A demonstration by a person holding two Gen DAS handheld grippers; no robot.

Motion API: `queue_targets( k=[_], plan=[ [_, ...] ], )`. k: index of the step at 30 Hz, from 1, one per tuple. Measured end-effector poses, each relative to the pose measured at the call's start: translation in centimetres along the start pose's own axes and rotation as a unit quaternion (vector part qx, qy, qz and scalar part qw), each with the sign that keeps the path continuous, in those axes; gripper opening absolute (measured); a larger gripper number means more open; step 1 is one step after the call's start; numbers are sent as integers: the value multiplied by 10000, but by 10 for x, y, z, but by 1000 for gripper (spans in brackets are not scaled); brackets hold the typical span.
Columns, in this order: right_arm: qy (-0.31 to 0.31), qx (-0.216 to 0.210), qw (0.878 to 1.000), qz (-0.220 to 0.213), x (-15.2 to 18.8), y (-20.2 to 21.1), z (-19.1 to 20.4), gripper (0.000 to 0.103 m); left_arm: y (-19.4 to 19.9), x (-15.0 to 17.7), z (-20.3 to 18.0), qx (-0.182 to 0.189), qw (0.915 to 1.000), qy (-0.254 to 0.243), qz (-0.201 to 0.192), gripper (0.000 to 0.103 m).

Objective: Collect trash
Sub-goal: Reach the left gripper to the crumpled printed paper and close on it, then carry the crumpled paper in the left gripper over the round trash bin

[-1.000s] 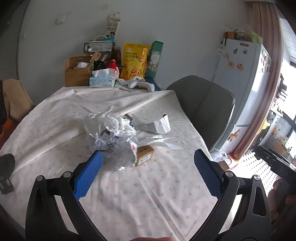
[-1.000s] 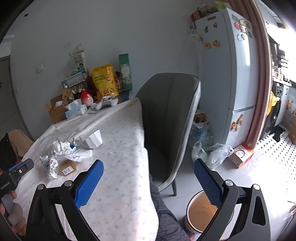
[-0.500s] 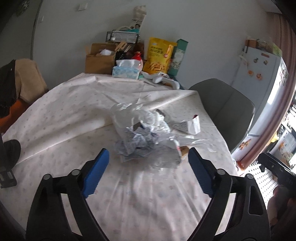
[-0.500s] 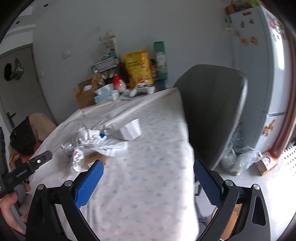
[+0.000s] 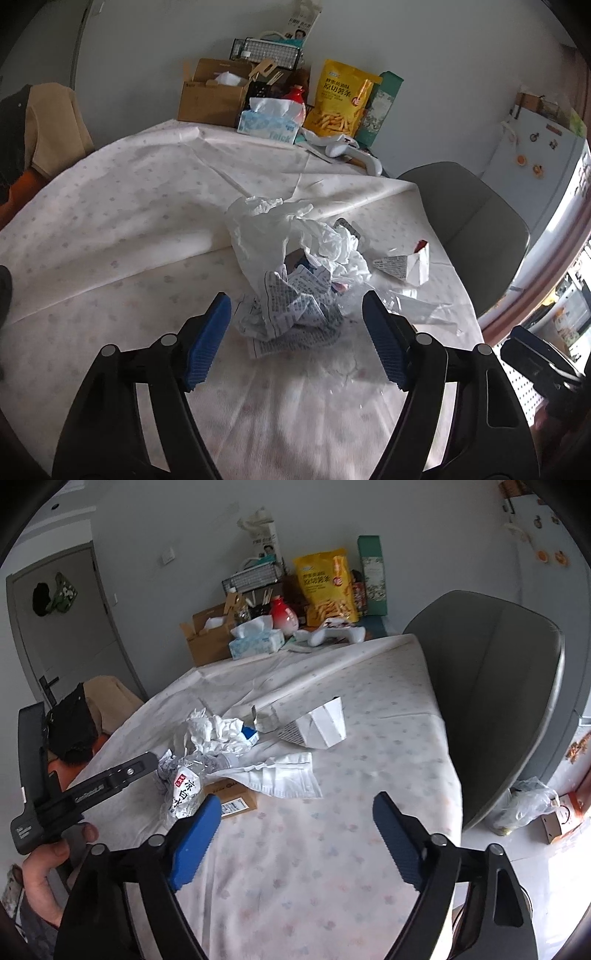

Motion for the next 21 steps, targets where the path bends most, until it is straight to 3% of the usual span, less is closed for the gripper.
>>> queue_targets(
  k=[3,6,13,15,17,19,21],
  plan=[
    [126,-7,9998,171,0,-14,4,80,-12,0,4,29,9998,164,132,67],
    [269,-37,9987,420,3,-29,8,75,-24,2,9,197,9981,420,408,39],
    [643,50,9962,592,-1,-53,20,67,-8,-1,14,241,9985,486,121,29],
    [680,62,9958,618,-2,-58,22,56,-1,-4,16,220,9984,519,44,29],
    [705,78,9952,680,-2,-65,22,28,8,-6,18,212,9984,517,-26,29],
    [721,62,9946,740,-1,-67,22,10,17,-7,18,195,9987,450,-97,29],
    [757,-9,9950,650,-2,-62,22,5,23,-8,16,193,9989,403,-160,29]
  ],
)
Point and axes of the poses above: each gripper's, at about its wrist camera, not at the fingertips, and y roughly against the way its jaws point, z to its left, x to its underside, the point moved 4 cm from there along -y, roughly the way its jaws point, and after that the axes turned 4 degrees about -x, right-handed, at the moved point
